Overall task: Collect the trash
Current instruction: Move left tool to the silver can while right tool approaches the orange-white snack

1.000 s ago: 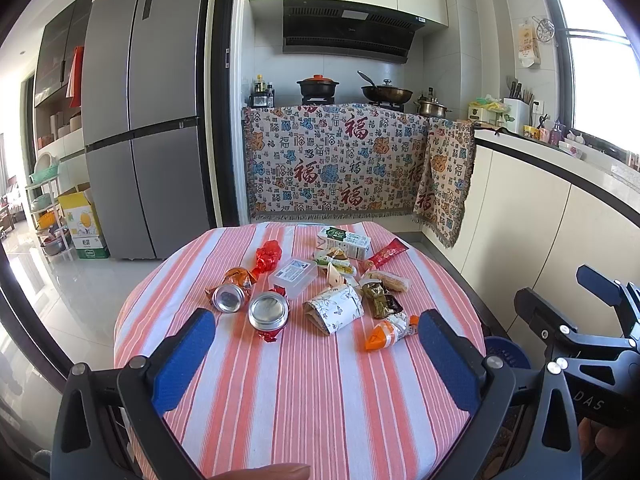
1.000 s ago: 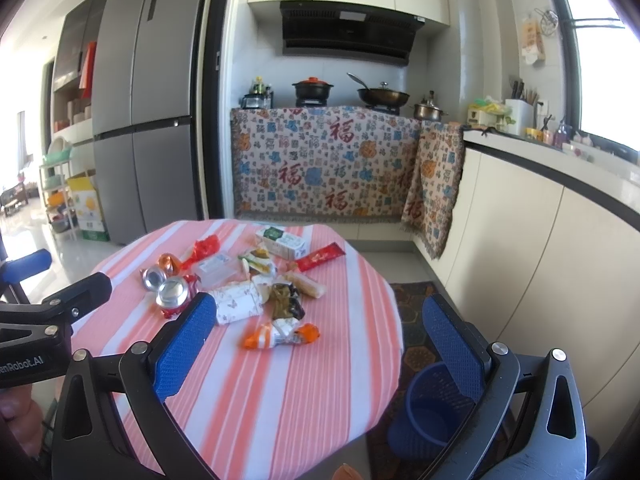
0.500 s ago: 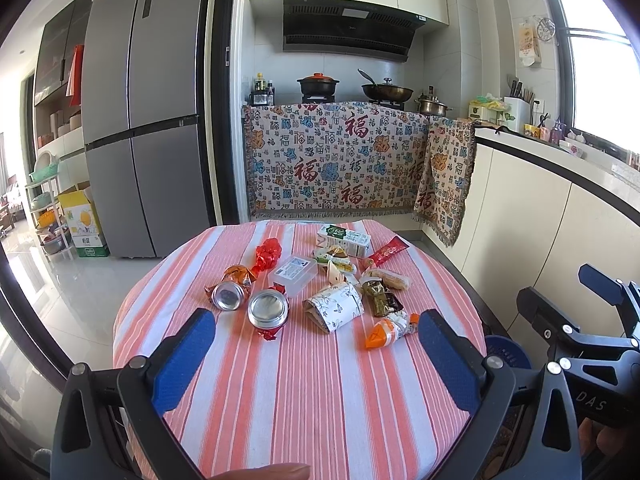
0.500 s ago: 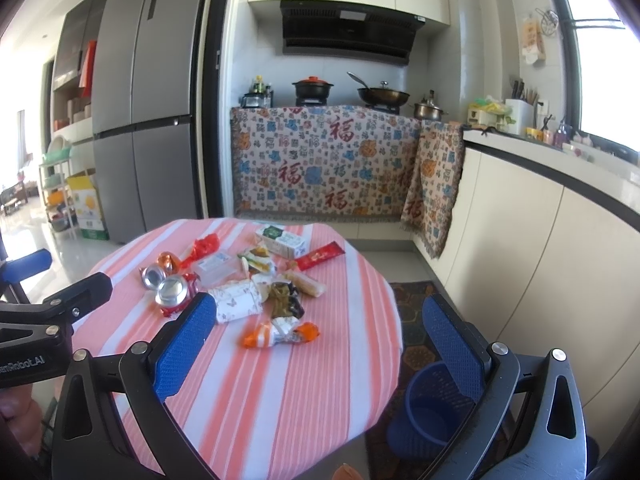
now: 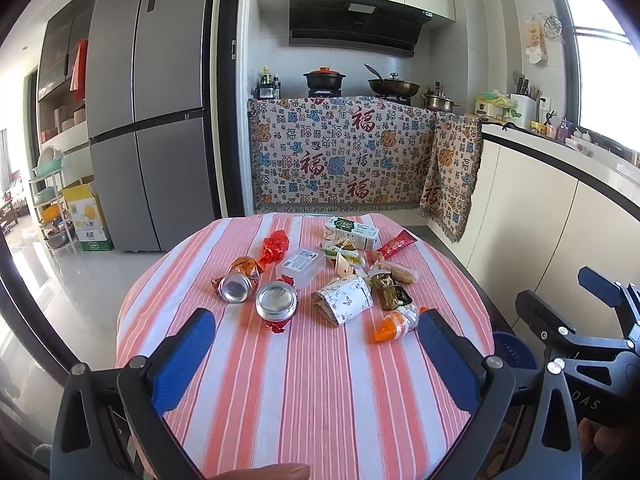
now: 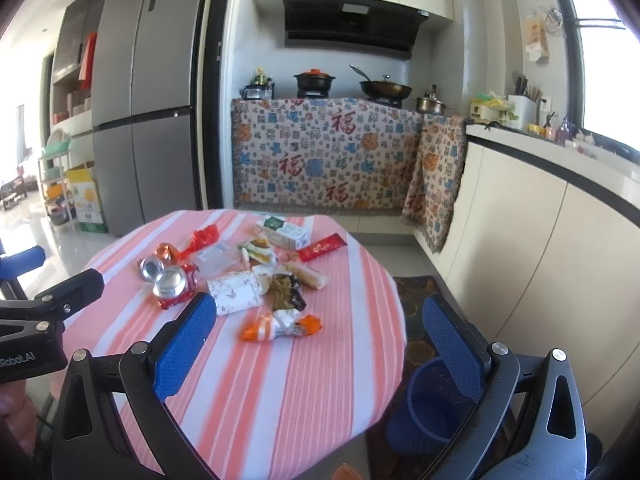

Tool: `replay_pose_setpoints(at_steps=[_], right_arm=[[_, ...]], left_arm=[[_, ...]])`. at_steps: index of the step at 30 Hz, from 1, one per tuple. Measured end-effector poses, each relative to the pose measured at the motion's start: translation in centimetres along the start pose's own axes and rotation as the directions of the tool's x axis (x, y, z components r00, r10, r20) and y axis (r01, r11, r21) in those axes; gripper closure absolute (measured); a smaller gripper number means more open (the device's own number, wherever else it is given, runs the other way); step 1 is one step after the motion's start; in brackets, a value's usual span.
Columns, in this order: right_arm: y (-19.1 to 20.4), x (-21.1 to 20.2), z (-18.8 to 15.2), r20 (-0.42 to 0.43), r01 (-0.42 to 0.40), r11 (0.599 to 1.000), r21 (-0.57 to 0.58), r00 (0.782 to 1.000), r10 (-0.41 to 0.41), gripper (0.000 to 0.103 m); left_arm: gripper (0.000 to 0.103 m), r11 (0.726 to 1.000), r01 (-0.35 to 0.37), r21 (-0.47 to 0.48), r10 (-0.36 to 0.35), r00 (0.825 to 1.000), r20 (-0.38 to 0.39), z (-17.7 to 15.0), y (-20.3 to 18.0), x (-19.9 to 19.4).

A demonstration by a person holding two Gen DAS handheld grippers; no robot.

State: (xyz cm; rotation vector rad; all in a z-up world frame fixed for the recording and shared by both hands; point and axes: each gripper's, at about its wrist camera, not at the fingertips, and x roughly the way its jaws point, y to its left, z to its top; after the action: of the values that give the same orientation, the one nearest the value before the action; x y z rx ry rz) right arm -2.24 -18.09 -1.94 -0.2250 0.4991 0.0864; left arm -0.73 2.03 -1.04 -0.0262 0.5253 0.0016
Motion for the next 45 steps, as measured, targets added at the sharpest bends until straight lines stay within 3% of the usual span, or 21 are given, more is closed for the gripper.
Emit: replay_pose_setpoints(at_steps=[20,25,31,39,42,45], right_arm=[[0.3,3.7,-1.1,-0.094,0.010,1.000,-0.001,0.996,-0.010,0.000],[-0.1,5.6,-2.6,-0.148,0.027,1.000,0.006,0.989,-0.026,0.000],[1.1,9.7,-3.8,-0.207,-0.023,1.000,-0.011,0.978,0.020,0.000],[4.2,16.8,-2.8,-0.257,-0.075,0.997,-0.032,0.964,0.065,0.000],[5.1,19.4,-3.1,-0.277,-0.040,0.997,-0.062,0.961,0.022,0.000],[4.6,21.9,-3.8,-0.333,0.006,0.997,-0.079,0.942,-0.033,0.000]], left_arm=[[0.000,0.998,-0.056,-0.013,0.055,0.995,-0.088,-1.6,2.5,3.5],[0.000,0.995,-0.095,-0.025,0.089,0.977,-0.192,-4.0,4.7,7.2],[0.000,0.994,-0.111,0.015,0.110,0.946,-0.304,-6.6,6.0,11.9],[0.000,0.994,-0.104,0.034,0.110,0.918,-0.381,-7.2,7.0,17.1],[0.000,0.993,-0.113,0.038,0.118,0.911,-0.395,-7.1,7.2,18.3],[0.000,0.992,-0.119,0.045,0.127,0.904,-0.408,-7.1,7.4,19.1]])
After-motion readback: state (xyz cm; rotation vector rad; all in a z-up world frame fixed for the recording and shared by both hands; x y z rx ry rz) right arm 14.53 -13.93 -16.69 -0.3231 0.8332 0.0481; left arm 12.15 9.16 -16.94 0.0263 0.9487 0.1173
